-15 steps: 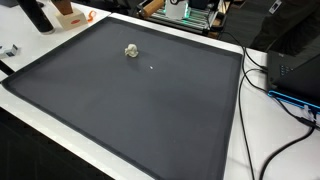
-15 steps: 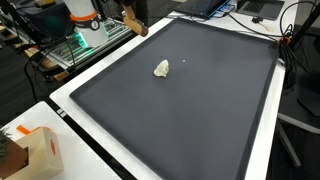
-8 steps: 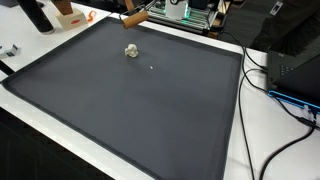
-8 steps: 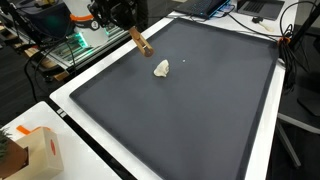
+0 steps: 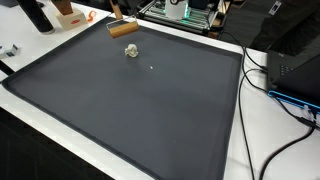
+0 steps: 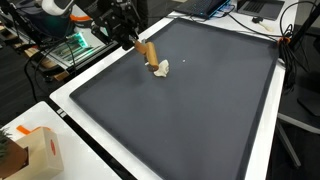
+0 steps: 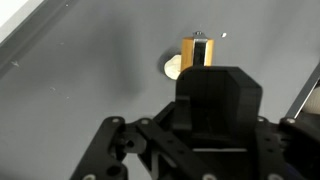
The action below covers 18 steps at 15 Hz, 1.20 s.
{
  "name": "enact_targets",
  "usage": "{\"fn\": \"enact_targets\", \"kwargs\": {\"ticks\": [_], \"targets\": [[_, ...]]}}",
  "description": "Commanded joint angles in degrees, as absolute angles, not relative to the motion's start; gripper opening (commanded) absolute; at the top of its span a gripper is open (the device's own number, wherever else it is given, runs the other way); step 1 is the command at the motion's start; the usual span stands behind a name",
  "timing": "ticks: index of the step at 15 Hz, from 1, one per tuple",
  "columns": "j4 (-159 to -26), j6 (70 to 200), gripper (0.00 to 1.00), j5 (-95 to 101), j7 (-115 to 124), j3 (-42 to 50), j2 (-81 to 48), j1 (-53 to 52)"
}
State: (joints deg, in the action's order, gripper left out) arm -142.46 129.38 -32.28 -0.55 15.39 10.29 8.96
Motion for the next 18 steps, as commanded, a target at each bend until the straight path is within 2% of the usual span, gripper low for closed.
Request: {"fn": "enact_targets", "kwargs": {"ticks": [1, 18], "targets": [[-141.6, 131.1, 0.21, -38.2, 1.1, 15.7, 7.8, 10.3], [-142.1, 133.3, 0.21, -39.9, 3.9, 16.2, 4.9, 14.9]]}}
